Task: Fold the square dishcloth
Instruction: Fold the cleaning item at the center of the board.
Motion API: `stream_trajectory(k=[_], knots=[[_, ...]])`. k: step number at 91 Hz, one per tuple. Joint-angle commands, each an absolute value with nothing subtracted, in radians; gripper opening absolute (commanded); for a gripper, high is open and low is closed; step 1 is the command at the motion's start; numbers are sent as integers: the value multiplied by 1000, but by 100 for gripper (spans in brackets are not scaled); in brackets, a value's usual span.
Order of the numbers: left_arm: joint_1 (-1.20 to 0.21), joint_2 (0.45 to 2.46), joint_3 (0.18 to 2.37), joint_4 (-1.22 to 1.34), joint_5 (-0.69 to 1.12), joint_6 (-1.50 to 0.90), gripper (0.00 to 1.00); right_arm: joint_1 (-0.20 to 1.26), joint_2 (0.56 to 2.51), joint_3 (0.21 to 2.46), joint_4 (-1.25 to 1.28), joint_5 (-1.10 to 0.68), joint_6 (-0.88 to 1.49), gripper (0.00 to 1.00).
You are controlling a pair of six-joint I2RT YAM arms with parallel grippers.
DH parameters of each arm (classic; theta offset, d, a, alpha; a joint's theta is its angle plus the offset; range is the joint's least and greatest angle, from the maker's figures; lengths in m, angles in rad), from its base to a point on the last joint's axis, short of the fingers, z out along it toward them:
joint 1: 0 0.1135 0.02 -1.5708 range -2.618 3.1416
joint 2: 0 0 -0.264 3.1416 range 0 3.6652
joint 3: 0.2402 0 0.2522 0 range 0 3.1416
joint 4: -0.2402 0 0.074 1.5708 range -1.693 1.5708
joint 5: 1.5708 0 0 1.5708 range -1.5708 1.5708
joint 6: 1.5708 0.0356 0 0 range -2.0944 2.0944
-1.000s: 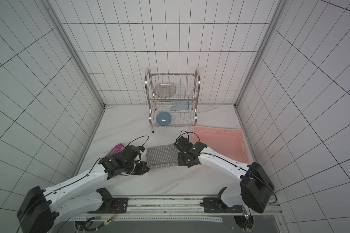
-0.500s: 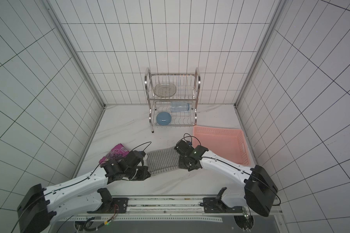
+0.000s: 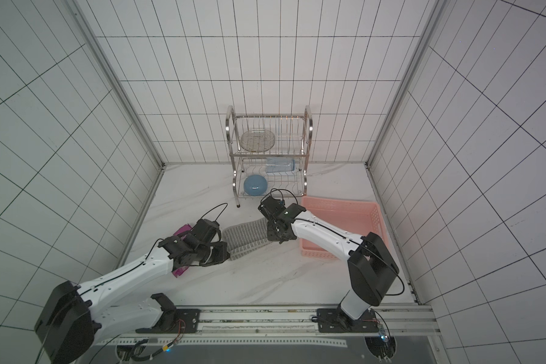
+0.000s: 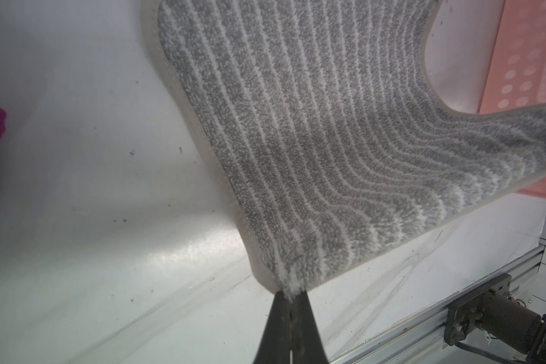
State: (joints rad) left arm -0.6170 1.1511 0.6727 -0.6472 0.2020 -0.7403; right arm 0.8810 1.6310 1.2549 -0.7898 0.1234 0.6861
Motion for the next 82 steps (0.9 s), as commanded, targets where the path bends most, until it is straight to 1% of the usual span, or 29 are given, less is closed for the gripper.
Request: stream_trajectory(k=[1,15,24,36,60,73,82], knots=[[-590,1190,703,-625,199,-701,0,850,1675,1316,-812,144,634,11],[-544,1228,731,-612,181,-683,0,824,1761,1407,-811,134,589,13],[-489,1253,738,-603,172,-672,0,807,1813,1459,-811,120,568,16],[-431,1291,743,-558,201,-663,0,794,1876,1522,-810,112,548,19],[-357,1398,788,-468,240,-669,0,784,1963,1647,-782,103,497,26],[-332,1424,812,-450,255,-677,0,784,1943,1645,-785,102,445,33],[-316,1436,820,-444,264,-685,0,783,1879,1576,-754,90,399,40]])
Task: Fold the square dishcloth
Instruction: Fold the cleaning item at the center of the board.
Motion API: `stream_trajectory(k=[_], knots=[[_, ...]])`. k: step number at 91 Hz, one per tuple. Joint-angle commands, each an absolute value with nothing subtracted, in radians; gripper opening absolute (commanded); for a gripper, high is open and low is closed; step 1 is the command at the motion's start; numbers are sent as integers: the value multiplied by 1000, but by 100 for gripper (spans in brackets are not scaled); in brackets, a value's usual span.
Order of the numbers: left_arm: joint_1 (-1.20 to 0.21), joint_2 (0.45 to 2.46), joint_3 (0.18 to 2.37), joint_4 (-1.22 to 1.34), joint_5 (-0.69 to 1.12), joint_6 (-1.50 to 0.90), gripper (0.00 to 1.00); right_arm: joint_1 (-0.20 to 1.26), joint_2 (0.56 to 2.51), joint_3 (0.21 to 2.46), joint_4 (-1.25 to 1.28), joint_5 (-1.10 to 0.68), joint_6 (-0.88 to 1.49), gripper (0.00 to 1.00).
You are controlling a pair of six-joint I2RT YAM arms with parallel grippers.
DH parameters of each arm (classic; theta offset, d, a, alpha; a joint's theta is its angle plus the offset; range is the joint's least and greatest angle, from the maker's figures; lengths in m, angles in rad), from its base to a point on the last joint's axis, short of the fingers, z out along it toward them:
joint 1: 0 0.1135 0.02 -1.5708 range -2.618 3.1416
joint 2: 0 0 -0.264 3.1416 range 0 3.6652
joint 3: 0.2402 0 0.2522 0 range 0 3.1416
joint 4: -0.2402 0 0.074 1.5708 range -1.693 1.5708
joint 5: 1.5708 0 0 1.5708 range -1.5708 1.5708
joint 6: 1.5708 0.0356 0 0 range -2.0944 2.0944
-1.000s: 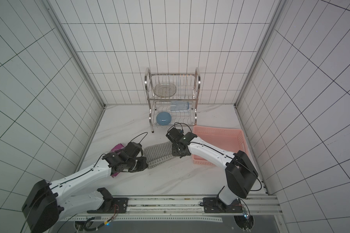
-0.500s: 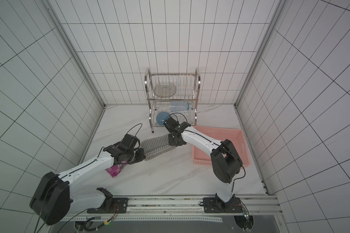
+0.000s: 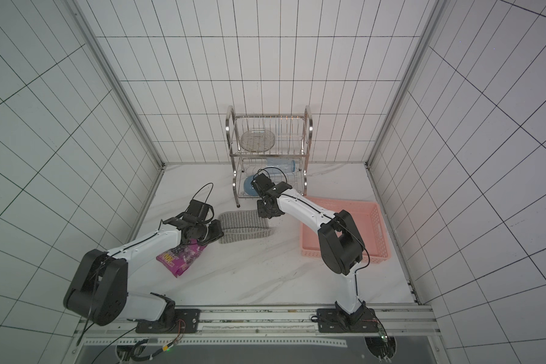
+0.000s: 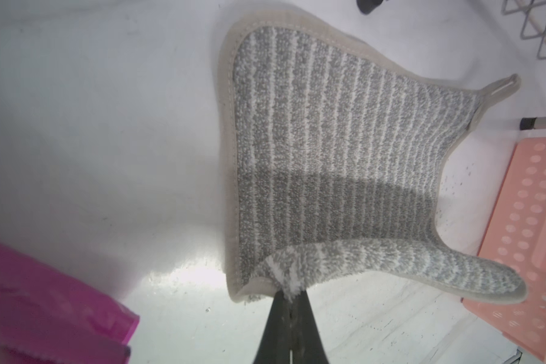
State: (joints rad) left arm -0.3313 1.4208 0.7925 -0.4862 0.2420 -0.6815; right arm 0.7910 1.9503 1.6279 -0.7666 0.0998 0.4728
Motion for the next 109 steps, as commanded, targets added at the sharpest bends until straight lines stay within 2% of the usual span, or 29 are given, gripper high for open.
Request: stream_trajectory(k=[1,16,35,73,97,109], knots=[[-312,1437,819,-442,266,-685,0,784,1868,1568,-750,89,391,41],[-275,1454,827,-432,292,-688,0,782,1750,1440,-698,63,347,47],[-250,1476,859,-434,309,-684,0,794,1651,1269,-603,-83,301,57],[-236,1496,885,-438,321,-675,0,894,1632,1119,-441,-4,153,71],[-225,1503,899,-445,325,-669,0,909,1694,1137,-420,34,103,70],[-221,1505,900,-445,328,-668,0,910,1725,1160,-414,38,83,64]])
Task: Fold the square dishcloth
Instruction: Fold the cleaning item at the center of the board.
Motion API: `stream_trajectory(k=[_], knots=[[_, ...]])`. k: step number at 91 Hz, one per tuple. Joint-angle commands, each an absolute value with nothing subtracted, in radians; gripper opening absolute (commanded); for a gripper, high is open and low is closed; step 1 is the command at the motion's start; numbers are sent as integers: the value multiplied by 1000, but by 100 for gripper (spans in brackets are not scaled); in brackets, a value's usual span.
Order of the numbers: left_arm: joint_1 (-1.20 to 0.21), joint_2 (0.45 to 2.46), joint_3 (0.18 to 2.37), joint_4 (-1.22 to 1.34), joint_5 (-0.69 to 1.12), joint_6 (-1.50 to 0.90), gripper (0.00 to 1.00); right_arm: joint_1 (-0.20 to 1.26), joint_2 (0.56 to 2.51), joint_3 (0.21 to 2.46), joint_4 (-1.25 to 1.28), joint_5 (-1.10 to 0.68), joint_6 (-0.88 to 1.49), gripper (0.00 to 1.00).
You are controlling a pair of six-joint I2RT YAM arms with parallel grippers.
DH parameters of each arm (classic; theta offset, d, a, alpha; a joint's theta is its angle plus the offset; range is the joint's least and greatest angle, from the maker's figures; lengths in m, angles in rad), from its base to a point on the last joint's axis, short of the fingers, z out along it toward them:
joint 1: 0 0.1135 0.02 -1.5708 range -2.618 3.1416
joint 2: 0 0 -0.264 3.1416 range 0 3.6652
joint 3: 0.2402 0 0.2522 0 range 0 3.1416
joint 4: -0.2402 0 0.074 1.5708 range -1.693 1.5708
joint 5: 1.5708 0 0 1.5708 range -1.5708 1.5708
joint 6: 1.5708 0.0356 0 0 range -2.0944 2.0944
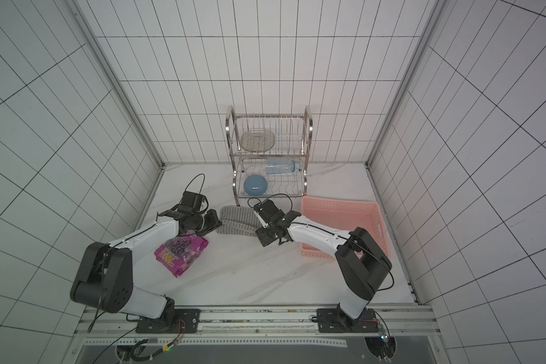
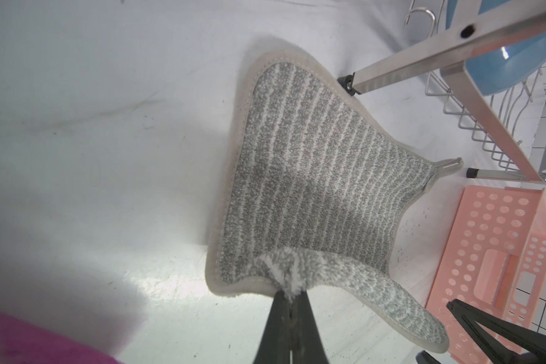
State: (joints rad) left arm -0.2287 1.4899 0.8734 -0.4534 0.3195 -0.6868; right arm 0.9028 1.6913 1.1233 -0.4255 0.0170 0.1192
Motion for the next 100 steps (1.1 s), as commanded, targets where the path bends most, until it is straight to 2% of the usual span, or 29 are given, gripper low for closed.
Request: stream_trajectory(k=[1,15,37,48,54,60,100], knots=[[-220,1506,901,-446,328,-668,0,911,1726,1164,-413,36,82,62],[-218,1518,910,-445,334,-666,0,910,1747,1195,-417,55,82,42],[-211,1531,924,-446,333,-663,0,911,1759,1227,-420,84,84,28],[-205,1542,937,-445,331,-664,0,909,1785,1258,-423,83,83,9],[-201,1551,948,-445,331,-664,0,906,1799,1277,-424,91,81,3],[-197,1561,960,-446,333,-662,0,903,1811,1295,-428,111,78,0],[-178,1724,1114,-448,355,-618,1,822,1951,1468,-481,201,131,0]])
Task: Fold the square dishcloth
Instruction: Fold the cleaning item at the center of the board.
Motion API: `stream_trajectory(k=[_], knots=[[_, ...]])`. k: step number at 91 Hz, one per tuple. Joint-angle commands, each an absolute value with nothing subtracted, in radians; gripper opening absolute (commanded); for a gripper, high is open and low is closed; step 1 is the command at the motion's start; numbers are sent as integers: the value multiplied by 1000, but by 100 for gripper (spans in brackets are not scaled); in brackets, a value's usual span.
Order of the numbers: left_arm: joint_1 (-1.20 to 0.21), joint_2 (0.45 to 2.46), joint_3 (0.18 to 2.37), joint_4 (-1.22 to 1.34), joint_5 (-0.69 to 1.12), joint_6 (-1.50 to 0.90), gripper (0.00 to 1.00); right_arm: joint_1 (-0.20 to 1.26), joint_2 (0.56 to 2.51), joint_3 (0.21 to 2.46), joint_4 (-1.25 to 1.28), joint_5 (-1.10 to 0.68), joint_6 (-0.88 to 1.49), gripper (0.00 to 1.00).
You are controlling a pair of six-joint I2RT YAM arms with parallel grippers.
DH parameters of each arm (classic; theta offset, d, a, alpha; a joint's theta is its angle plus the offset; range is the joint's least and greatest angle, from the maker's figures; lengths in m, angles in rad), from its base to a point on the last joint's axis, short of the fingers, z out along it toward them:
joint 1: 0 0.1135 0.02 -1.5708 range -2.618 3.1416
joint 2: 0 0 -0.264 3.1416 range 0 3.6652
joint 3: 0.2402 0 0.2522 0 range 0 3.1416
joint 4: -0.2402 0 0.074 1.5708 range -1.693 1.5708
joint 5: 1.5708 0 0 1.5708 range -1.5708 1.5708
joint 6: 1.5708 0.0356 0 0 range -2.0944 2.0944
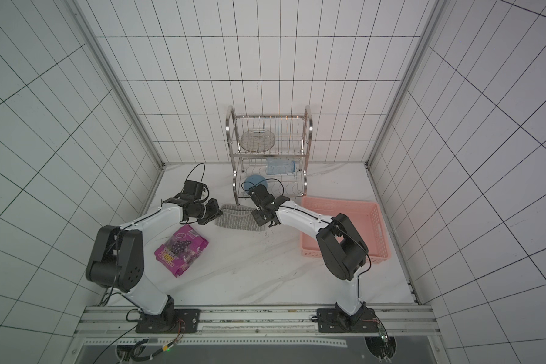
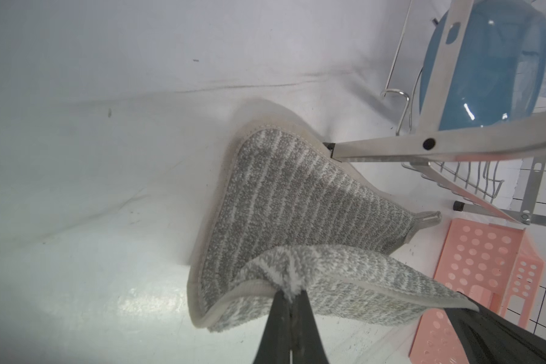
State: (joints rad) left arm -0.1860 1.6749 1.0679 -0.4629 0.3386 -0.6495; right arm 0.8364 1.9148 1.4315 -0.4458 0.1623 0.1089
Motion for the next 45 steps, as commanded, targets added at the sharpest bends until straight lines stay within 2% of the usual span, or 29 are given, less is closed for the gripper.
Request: stream_trajectory(k=[1,12,30,34,45], knots=[[-178,1729,1118,-448,355,-618,1,820,1953,1471,-483,203,131,0],[-171,1755,1131,-434,345,-625,6,812,1982,1492,-490,201,141,0],[-154,1789,1154,-425,357,-625,16,807,2032,1520,-489,205,143,6],[-152,1792,1158,-425,359,-624,19,806,2042,1526,-489,205,143,7],[-150,1789,1156,-424,357,-622,40,806,2049,1527,-489,204,148,13]])
